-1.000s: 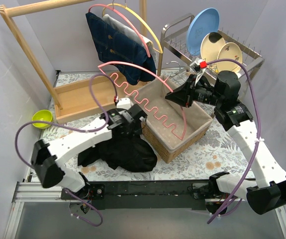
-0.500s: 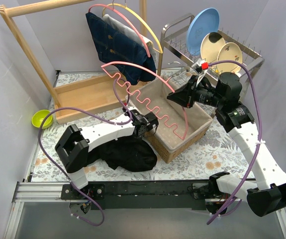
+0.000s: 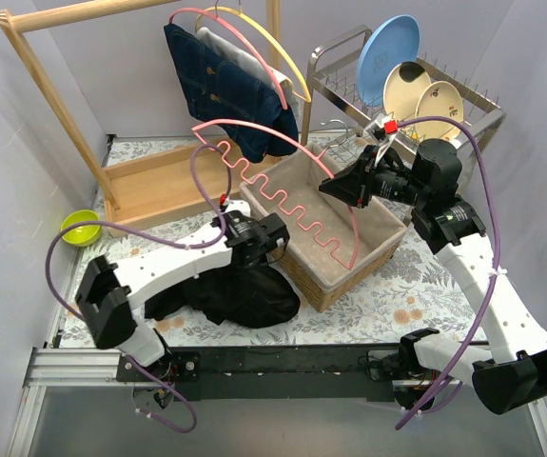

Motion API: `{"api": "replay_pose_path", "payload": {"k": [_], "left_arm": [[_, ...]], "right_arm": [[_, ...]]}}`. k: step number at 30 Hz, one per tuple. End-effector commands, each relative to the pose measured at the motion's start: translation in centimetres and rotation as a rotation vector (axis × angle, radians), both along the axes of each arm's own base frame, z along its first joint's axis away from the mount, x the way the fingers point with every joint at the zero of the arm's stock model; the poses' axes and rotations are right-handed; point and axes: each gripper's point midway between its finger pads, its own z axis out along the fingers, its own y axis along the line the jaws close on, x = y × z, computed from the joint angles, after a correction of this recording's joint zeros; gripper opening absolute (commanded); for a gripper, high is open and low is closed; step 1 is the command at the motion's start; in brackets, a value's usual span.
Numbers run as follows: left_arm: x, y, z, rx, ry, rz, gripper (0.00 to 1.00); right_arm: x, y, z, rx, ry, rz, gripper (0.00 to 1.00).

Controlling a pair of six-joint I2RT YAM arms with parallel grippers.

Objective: Place the skirt on the hanger
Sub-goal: Place skirt on hanger

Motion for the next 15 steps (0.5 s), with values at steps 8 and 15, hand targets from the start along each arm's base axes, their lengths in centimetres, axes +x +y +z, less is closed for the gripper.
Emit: {"api": "replay_pose_path", "payload": {"k": [8,15], "left_arm": [[-4.4,3.4,1.5,-0.138,0.023,0.019,0.04],[-6.3,4.1,2.4,-0.304,0.000,0.050,0.00]], "right_arm": [[-0.9,0.3,2.3,0.053,-0.073,0.042,0.01],[-2.7,1.2,1.8,0.097,-0.058,0.179,0.01]]}}
